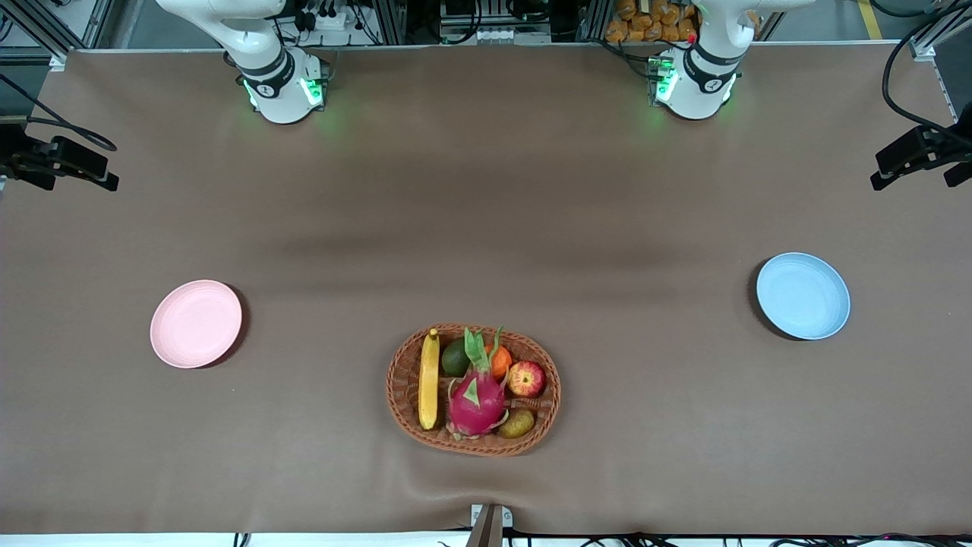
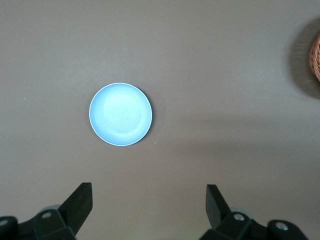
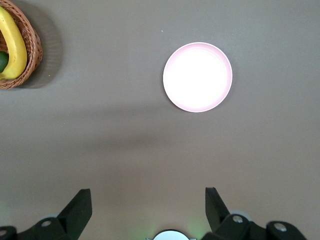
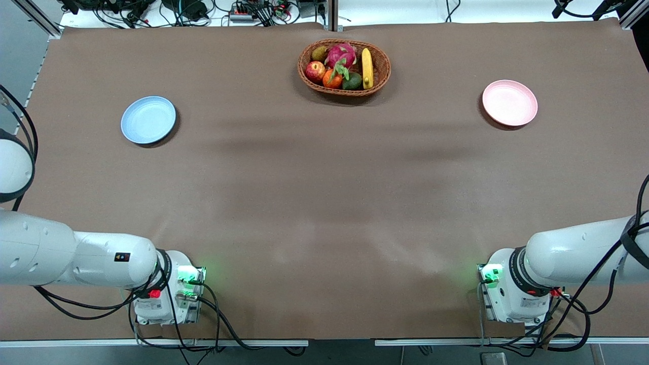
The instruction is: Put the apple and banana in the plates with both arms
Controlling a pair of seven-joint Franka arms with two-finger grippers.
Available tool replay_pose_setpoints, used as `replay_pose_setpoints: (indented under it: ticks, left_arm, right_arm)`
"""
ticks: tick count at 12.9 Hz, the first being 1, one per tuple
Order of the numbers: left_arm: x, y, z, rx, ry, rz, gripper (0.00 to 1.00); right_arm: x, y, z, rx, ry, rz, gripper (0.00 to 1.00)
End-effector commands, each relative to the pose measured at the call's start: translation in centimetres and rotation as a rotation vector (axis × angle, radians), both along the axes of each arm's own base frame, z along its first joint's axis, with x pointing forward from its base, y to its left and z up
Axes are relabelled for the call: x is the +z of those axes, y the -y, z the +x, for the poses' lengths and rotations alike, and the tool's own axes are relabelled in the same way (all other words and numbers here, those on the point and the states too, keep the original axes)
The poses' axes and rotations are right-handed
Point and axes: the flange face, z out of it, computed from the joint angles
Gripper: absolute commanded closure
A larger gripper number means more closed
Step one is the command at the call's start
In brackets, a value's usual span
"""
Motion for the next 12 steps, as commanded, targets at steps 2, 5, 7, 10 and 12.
replay_pose_setpoints:
  ticks: [2,5,7,10,12]
  left_arm:
    - [0.5,0.0,0.1,-0.022,-0.004,-0.007,0.0]
    - [0.6,0.5,0.1,-0.031,-0.002,-0.01,0.0]
    - [0.1,1.5,0.5,-0.051,-0.01,-0.009,0.0]
    - [-3.9,2.9,3.0,-0.086,-0.07,-0.058,0.0]
    - [-6.5,5.6,5.8,-0.129,-0.073,-0.065,0.0]
  right_arm:
    - [0.3,0.1,-0.4,-0.006,0.0,-0.008,0.0]
    - [0.0,0.1,-0.4,-0.006,-0.006,-0.008,0.0]
    - [0.1,0.2,-0.4,-0.008,-0.004,-0.007,0.0]
    - [-0.1,0.2,-0.4,-0.007,-0.007,-0.005,0.0]
    - [-0.2,0.1,-0.3,-0.007,-0.009,-0.003,0.0]
